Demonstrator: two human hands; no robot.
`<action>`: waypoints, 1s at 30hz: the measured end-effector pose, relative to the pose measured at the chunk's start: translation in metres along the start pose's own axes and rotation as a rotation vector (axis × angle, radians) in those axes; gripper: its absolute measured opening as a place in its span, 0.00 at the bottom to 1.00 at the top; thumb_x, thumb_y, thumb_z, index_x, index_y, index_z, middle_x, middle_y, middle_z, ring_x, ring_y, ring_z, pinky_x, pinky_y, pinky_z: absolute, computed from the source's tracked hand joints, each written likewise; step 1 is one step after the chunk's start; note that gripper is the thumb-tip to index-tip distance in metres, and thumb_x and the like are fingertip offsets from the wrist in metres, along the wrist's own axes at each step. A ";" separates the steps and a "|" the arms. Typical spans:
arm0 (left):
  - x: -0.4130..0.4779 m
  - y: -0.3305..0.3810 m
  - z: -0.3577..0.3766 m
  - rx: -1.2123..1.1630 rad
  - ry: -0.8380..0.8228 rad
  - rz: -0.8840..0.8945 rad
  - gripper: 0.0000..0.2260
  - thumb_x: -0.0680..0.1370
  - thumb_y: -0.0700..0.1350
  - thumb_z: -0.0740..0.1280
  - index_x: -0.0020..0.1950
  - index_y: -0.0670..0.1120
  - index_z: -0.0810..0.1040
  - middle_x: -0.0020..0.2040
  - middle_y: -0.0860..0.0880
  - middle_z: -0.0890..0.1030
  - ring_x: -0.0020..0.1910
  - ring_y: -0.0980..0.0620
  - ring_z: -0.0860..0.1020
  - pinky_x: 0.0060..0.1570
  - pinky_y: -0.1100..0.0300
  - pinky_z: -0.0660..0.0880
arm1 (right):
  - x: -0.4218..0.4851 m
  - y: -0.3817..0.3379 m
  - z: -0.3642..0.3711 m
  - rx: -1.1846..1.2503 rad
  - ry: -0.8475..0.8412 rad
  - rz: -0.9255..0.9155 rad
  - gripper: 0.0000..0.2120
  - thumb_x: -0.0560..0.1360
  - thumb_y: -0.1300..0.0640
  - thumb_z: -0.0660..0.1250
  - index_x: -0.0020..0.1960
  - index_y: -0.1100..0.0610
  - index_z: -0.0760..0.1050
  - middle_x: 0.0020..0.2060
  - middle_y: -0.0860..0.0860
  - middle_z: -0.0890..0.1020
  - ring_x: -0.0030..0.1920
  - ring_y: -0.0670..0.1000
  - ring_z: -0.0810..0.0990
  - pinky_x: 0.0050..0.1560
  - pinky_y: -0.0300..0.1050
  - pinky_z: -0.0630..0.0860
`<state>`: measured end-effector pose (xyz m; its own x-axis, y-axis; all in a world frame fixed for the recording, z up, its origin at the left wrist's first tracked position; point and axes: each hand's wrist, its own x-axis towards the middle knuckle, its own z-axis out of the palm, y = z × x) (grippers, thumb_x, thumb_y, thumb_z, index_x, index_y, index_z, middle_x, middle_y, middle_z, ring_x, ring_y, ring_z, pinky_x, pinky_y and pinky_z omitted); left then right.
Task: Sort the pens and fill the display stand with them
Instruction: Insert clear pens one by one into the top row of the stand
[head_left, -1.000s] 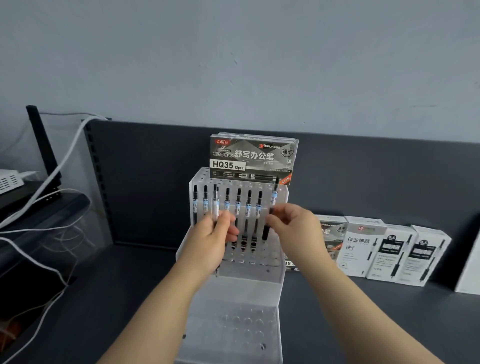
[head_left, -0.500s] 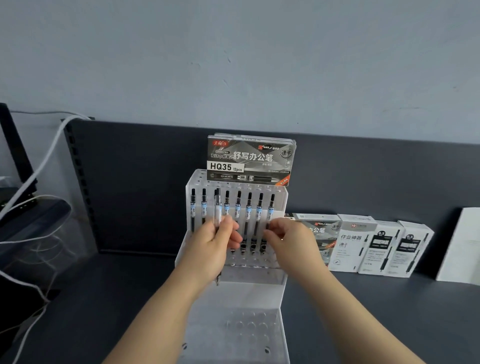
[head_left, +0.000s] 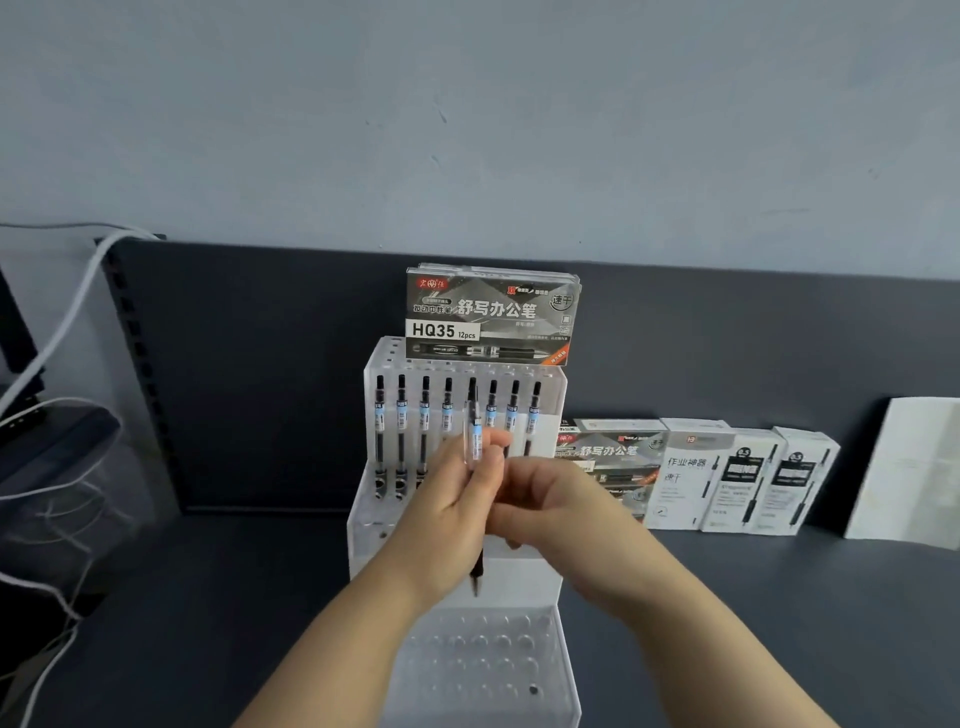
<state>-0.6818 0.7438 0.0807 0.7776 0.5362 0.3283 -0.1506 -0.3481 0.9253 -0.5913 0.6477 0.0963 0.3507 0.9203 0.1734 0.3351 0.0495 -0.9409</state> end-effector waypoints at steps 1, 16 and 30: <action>0.000 -0.001 0.000 0.021 -0.011 0.004 0.15 0.77 0.56 0.53 0.59 0.54 0.71 0.57 0.48 0.75 0.47 0.70 0.77 0.45 0.74 0.72 | 0.000 0.001 -0.001 0.003 -0.010 -0.002 0.03 0.74 0.65 0.66 0.46 0.63 0.78 0.36 0.52 0.78 0.36 0.47 0.72 0.37 0.38 0.69; -0.009 -0.029 0.016 0.916 0.190 0.151 0.11 0.78 0.51 0.62 0.57 0.51 0.79 0.53 0.57 0.74 0.55 0.57 0.71 0.54 0.65 0.65 | 0.036 0.039 -0.053 -0.349 0.474 -0.018 0.04 0.75 0.59 0.66 0.49 0.52 0.77 0.37 0.41 0.80 0.38 0.39 0.77 0.35 0.28 0.68; -0.008 -0.023 0.023 0.936 0.228 0.064 0.07 0.78 0.49 0.64 0.50 0.49 0.79 0.49 0.58 0.72 0.54 0.56 0.69 0.54 0.63 0.64 | 0.032 0.059 -0.049 -0.540 0.366 -0.097 0.07 0.76 0.59 0.64 0.53 0.57 0.77 0.43 0.48 0.81 0.39 0.46 0.74 0.40 0.36 0.67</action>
<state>-0.6702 0.7297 0.0521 0.6325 0.5972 0.4932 0.4359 -0.8008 0.4107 -0.5178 0.6608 0.0607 0.5394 0.7255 0.4275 0.7383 -0.1634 -0.6544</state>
